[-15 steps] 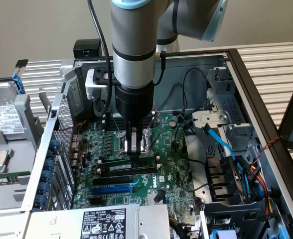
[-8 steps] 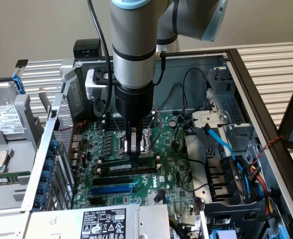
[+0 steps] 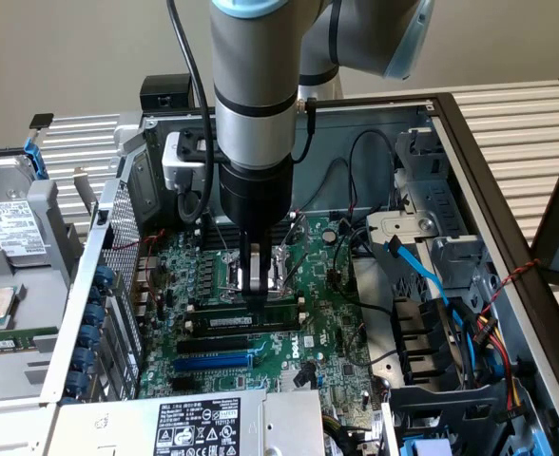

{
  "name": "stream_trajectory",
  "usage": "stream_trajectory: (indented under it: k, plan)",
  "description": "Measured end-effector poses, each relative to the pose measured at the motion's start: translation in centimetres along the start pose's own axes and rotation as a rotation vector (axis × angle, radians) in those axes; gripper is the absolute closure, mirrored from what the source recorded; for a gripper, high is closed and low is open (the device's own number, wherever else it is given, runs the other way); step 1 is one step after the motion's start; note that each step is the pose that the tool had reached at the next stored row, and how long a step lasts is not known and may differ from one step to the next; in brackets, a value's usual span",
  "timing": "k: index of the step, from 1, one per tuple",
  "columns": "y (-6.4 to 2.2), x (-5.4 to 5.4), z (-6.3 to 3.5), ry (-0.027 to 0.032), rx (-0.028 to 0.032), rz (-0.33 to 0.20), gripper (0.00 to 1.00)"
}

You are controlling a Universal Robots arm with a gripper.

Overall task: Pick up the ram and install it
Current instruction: 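Insert the ram into the slot, then press down the ram until it locks into place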

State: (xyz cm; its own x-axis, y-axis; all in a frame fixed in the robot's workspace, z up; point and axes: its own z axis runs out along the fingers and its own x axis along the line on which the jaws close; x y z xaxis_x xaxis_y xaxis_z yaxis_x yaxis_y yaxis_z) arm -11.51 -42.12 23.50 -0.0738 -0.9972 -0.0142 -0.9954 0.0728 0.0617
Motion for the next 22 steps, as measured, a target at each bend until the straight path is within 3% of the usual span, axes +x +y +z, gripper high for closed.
stream_trajectory:
  k: [22]
  plan:
    - [-0.03,-0.01,-0.46,0.0001,-0.0014,0.0,0.8]
